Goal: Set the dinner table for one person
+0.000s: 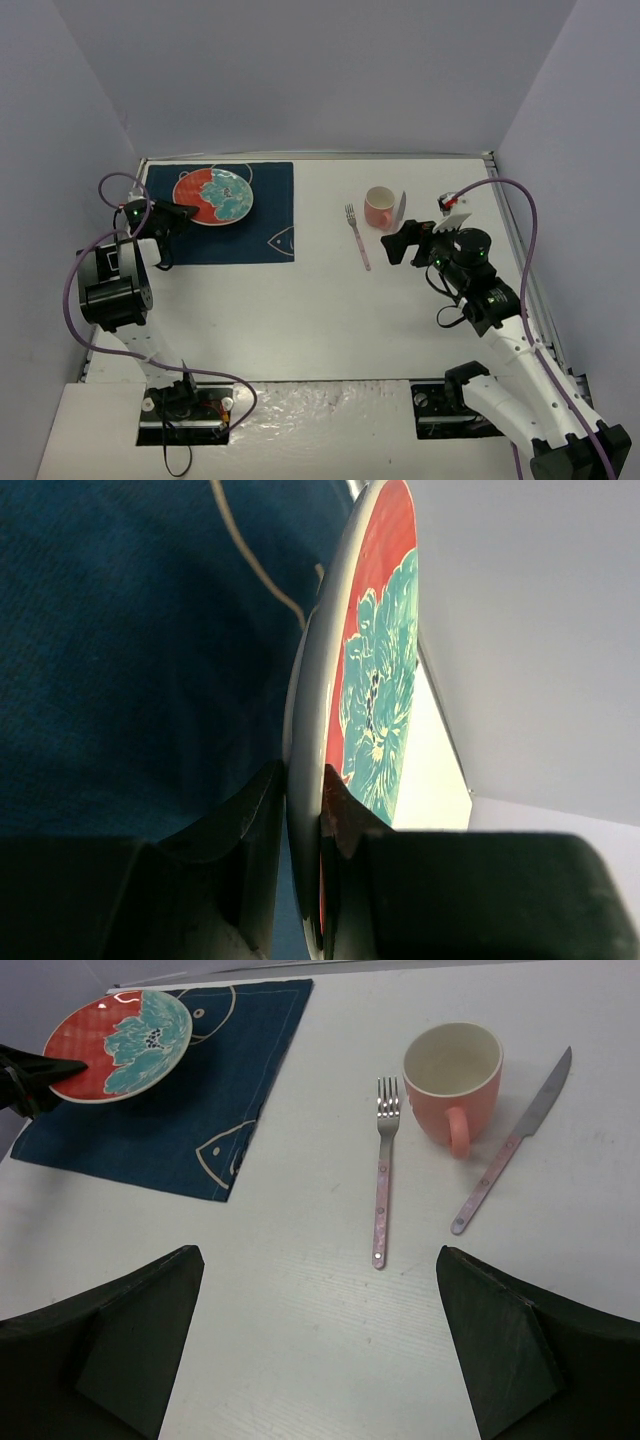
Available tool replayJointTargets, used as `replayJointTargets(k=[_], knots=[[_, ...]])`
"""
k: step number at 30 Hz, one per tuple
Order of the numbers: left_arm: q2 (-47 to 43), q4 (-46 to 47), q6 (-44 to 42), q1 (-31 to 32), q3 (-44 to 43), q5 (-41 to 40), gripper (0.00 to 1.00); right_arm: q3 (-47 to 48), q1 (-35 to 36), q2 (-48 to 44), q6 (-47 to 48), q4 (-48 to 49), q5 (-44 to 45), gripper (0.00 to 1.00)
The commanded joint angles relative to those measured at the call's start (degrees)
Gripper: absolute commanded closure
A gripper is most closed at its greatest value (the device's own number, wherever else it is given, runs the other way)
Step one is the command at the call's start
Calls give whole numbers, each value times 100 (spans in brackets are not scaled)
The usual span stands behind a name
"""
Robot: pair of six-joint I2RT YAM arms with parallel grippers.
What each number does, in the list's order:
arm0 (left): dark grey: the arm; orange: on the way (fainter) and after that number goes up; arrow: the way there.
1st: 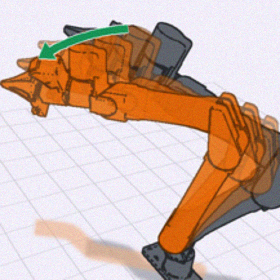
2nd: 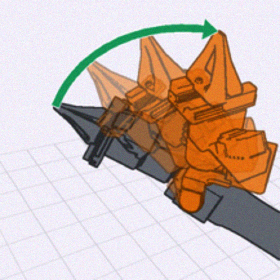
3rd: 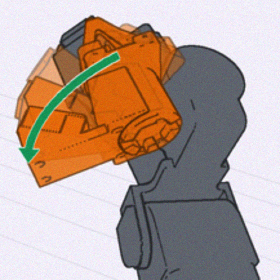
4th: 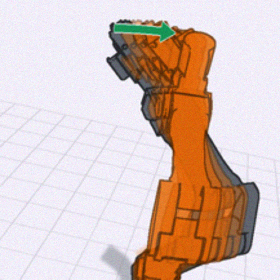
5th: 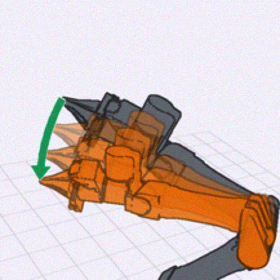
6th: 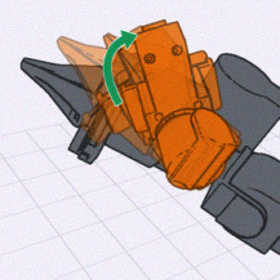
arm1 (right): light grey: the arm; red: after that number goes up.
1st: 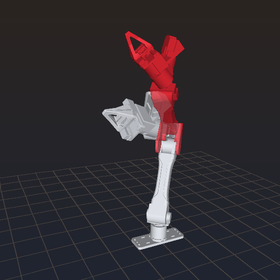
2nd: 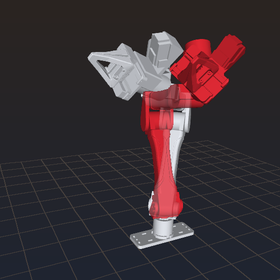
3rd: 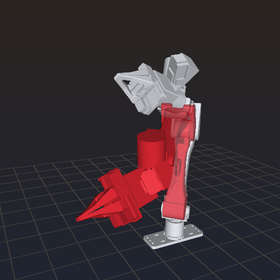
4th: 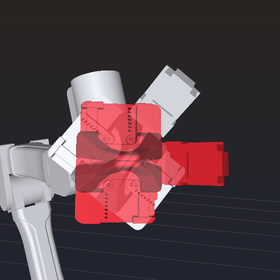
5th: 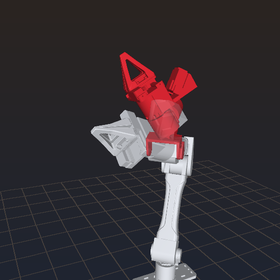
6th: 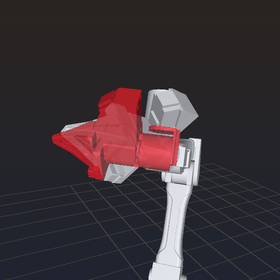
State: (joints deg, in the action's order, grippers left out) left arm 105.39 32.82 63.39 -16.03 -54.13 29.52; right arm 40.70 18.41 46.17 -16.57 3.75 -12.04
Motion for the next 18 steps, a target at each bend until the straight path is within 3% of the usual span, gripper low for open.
replayJointTargets(k=[1,18], knots=[[-389,1587,148,-14,-398,371,100,-26,-14,15,136,530,-115,0],[208,1582,3,-62,-571,505,100,-44,-22,136,193,552,-218,0]])
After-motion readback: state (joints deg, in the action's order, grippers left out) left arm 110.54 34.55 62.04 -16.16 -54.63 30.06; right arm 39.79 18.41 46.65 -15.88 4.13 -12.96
